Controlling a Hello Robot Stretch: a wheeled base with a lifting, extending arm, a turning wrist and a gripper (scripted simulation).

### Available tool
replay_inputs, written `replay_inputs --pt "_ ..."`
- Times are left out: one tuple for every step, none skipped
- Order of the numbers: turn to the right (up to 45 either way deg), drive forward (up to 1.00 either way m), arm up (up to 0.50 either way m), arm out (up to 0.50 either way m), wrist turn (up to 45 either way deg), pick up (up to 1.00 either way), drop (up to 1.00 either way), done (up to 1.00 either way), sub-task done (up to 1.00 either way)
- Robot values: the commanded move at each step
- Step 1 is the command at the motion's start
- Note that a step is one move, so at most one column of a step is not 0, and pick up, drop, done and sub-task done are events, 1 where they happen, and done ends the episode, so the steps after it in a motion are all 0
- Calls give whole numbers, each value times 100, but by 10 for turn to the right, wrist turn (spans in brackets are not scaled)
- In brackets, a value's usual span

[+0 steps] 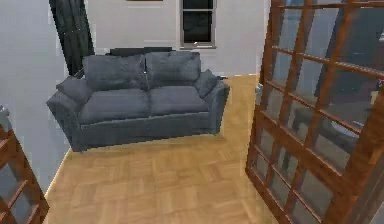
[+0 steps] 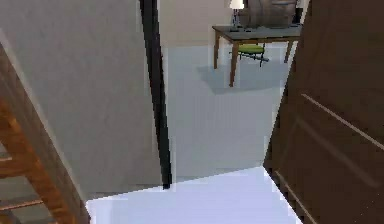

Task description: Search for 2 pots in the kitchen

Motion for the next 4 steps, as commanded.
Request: replay_inputs --pt "0 100 0 0 0 0 0 0 0" --pt "0 60 0 0 0 0 0 0 0" --pt "450 0 0 0 0 0 0 0 0" --pt "90 0 0 0 0 0 0 0 0"
